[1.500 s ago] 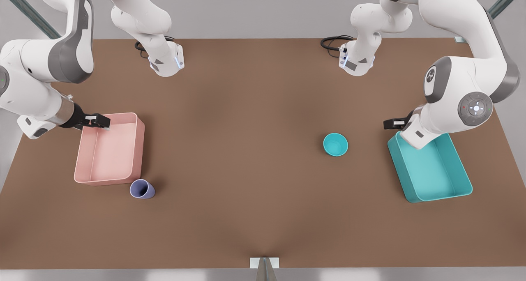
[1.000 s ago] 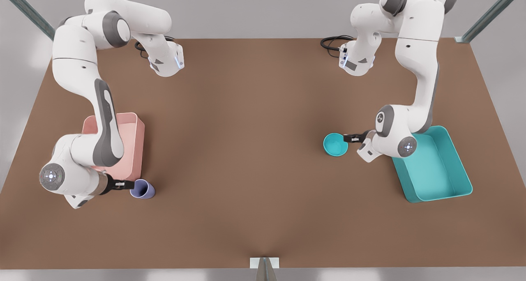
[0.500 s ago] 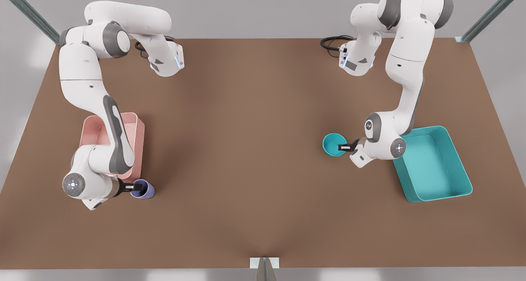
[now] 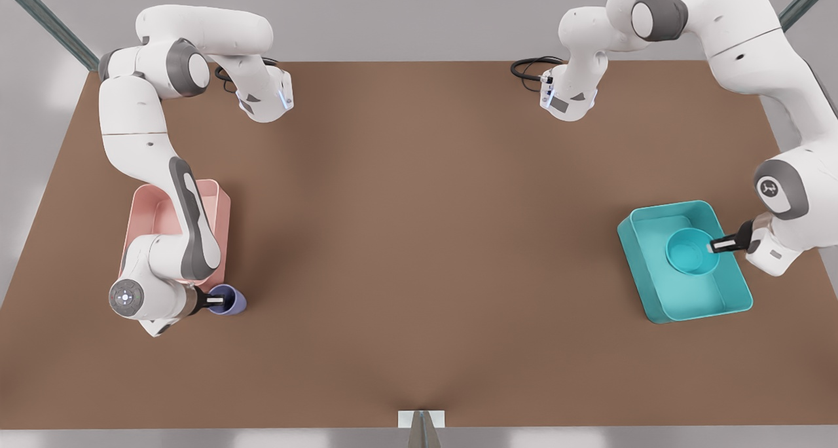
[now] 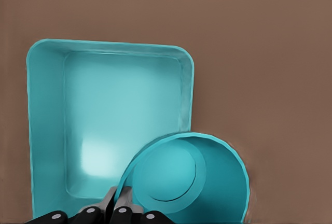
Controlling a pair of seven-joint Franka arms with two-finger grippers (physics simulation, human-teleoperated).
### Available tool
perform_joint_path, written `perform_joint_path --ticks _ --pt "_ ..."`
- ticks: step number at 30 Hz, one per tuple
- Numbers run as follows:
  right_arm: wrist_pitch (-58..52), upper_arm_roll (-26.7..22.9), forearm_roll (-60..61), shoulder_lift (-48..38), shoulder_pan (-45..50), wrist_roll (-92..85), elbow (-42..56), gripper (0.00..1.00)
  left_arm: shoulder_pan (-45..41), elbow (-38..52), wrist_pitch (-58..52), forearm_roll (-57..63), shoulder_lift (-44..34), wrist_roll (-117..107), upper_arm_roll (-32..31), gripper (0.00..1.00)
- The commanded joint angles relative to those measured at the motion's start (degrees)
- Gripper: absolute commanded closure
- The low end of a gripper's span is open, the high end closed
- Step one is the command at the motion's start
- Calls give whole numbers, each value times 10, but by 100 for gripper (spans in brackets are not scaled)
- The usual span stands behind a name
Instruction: Put the bowls and cups in different boxes
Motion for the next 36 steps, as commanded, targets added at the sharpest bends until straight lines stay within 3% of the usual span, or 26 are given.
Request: perform_joint_path --ticks 1,6,9,12,13,14,16,19,21,24,25,31,32,33,36 --pt "-3 1 -6 -2 -1 -3 1 79 9 -13 4 10 14 86 7 79" --pt "-125 7 47 -117 -31 -140 -6 79 37 -42 157 -13 91 87 6 79" --pt "-147 7 57 -226 -86 -299 -76 79 44 -43 189 -15 131 87 -5 79" --pt "-141 1 49 -255 -129 -382 -117 79 44 -43 189 -15 144 87 -14 79" --pt "-115 0 39 -271 -130 -383 -148 79 44 -43 188 -15 145 87 -15 69" --pt "-66 0 26 -292 -134 -382 -195 79 44 -43 186 -14 144 89 -14 0" --pt "8 -1 26 -296 -139 -383 -242 79 53 -41 170 -11 119 91 -14 0" --pt "66 -4 26 -273 -140 -382 -266 79 28 -32 11 78 -9 36 -10 0" --pt "91 -5 26 -244 -147 -382 -265 79 -11 13 -112 129 -88 -63 -101 0" --pt "123 -5 26 -208 -147 -382 -265 79 -20 77 -173 122 -118 -140 -215 0" --pt "125 -5 27 -198 -147 -380 -263 79 -23 143 -243 122 -102 -140 -233 0" --pt "127 -4 33 -176 -149 -375 -265 79 -28 133 -244 136 -109 -140 -274 0" --pt "125 -4 34 -175 -149 -374 -265 36 -29 133 -257 136 -113 -139 -274 0" --pt "125 -4 34 -174 -149 -374 -265 0 -28 133 -258 136 -113 -140 -275 0" --pt "110 -3 35 -176 -148 -373 -259 0 -29 136 -258 138 -113 -139 -275 0"
